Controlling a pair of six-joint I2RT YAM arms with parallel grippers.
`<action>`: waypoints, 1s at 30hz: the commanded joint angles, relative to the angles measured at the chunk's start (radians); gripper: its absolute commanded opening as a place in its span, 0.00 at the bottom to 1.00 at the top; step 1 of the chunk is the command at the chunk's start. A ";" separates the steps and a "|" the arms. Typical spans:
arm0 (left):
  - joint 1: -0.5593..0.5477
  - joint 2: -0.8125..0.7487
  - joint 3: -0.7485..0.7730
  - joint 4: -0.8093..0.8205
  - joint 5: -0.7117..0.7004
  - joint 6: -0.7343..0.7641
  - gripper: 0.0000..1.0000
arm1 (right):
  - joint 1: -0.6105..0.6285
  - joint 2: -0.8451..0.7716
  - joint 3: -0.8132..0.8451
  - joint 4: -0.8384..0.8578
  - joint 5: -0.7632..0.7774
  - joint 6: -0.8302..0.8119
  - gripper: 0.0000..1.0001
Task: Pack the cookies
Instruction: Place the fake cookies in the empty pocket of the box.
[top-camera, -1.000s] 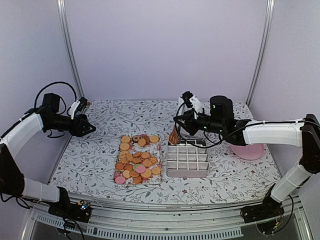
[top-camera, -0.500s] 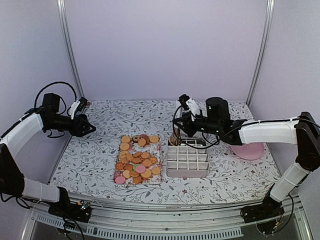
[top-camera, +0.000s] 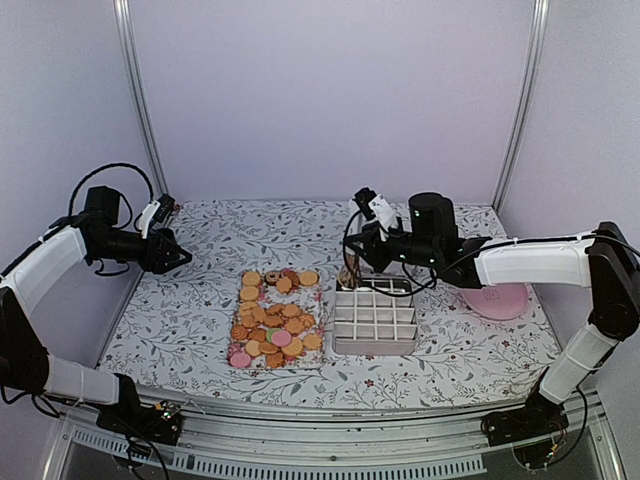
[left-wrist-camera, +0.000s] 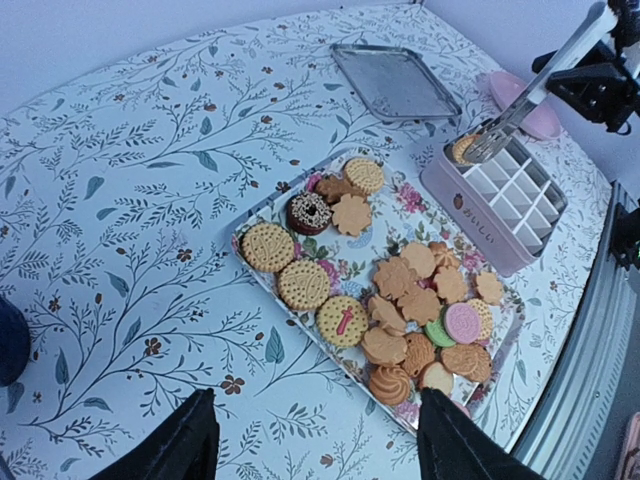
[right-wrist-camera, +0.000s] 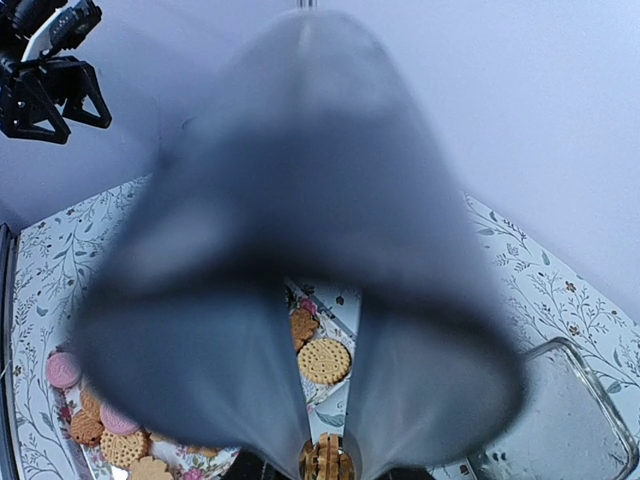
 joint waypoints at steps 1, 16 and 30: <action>0.006 0.004 0.015 0.002 0.013 0.005 0.68 | 0.000 0.014 0.025 0.020 -0.005 -0.012 0.00; 0.006 0.006 0.012 0.001 0.017 0.006 0.69 | 0.000 -0.007 0.073 -0.011 0.000 -0.014 0.27; 0.006 -0.006 0.008 0.000 0.012 0.005 0.69 | 0.002 -0.040 0.080 -0.005 -0.022 0.018 0.28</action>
